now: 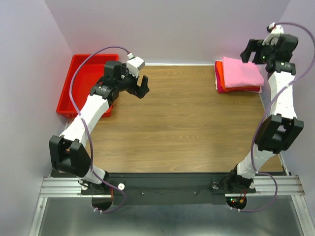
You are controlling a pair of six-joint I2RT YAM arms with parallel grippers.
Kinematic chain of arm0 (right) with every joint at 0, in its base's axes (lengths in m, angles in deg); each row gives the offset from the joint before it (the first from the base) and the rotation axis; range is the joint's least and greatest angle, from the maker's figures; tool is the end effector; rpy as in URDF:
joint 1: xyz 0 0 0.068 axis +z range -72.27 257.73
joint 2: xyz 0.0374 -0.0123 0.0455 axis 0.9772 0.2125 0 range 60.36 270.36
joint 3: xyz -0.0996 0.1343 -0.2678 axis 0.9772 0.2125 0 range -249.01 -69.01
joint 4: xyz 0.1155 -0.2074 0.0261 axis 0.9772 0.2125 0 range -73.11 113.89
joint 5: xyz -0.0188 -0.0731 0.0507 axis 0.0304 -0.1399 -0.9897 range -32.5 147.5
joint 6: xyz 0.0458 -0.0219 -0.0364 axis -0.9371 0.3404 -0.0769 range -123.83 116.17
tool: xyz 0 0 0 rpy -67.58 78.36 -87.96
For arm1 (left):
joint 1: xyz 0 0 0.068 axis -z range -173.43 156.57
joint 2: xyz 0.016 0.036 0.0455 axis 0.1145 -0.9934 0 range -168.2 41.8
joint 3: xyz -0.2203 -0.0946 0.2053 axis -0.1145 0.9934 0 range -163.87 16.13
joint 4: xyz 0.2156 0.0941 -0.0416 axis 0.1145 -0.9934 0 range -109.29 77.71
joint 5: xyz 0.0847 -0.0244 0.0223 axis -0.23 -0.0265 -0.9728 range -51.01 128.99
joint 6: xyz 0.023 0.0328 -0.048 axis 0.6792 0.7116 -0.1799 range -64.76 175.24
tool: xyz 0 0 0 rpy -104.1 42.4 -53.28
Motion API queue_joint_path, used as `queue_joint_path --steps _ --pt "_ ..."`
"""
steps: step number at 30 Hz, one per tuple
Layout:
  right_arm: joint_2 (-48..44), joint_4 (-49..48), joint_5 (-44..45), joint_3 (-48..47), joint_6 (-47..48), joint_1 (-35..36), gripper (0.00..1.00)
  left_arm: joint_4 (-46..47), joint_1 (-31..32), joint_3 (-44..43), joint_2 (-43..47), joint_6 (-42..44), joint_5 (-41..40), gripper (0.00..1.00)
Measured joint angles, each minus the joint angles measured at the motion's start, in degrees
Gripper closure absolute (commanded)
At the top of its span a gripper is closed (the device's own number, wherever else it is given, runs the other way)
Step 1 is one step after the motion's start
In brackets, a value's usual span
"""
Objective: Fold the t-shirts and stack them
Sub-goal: Neatly place the folded tshirt to the corner
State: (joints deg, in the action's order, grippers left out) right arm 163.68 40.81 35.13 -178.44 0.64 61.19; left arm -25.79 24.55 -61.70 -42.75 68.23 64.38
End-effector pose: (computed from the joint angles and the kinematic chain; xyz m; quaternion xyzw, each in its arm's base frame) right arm 0.4043 -0.1012 0.4604 -0.0302 0.8003 0.0488 0.5968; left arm 0.3045 -0.1202 0.4134 0.3348 0.7376 -0.2044 0.5496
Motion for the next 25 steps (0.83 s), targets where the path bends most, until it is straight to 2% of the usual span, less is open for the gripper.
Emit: queue_joint_path --steps 5,9,14,18,25 --pt "-4.7 3.63 -3.58 12.11 -0.87 0.0 0.0 -1.4 -0.04 0.04 0.15 0.22 -1.09 0.01" --pt "-10.32 6.67 -6.25 25.92 -0.37 0.0 0.0 -3.1 -0.04 1.51 1.55 1.09 -2.08 0.01" --pt "-20.74 10.43 -8.9 39.78 1.53 0.0 0.0 -5.09 -0.04 6.47 4.28 2.4 -3.82 0.01" --pt "-28.52 11.17 -10.21 45.88 3.69 0.0 0.0 -6.1 -0.04 13.57 7.52 3.3 -5.92 0.01" --pt "-39.93 13.29 -11.13 54.21 6.97 0.0 0.0 -7.04 -0.04 20.57 12.35 4.02 -8.92 0.01"
